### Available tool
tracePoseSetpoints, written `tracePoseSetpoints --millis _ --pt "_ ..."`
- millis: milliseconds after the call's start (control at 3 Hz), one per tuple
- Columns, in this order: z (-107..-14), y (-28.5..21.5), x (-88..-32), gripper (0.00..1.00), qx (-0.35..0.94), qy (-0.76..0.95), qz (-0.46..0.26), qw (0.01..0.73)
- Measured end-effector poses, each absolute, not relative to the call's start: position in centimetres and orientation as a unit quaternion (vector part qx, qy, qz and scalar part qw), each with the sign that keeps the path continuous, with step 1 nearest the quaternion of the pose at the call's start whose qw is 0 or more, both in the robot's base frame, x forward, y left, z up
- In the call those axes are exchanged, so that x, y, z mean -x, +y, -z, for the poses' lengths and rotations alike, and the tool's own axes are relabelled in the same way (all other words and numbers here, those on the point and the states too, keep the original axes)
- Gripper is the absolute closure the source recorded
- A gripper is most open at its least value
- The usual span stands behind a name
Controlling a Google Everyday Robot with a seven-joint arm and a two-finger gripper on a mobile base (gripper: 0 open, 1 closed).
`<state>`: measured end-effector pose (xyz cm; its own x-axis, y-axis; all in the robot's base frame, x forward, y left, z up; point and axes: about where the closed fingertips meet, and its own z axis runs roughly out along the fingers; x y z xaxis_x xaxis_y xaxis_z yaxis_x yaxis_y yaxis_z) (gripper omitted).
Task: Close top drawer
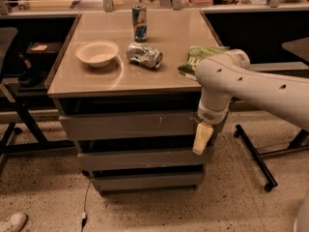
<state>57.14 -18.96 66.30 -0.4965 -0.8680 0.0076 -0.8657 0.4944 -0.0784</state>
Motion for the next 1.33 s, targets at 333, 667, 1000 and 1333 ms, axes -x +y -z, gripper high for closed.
tracePoseSetpoints --millis 333,667,1000,1333 --pt "-66.3 -19.0 -57.1 0.0 0.501 0.864 0.036 0.016" --pt "-67.2 -20.1 -57.1 0.0 0.482 0.875 0.03 0.018" --pt "-70.6 -27.8 -52.6 0.0 0.369 0.928 0.042 0.016" --pt "-76.1 -38.5 -41.9 0.0 0.184 0.98 0.081 -0.002"
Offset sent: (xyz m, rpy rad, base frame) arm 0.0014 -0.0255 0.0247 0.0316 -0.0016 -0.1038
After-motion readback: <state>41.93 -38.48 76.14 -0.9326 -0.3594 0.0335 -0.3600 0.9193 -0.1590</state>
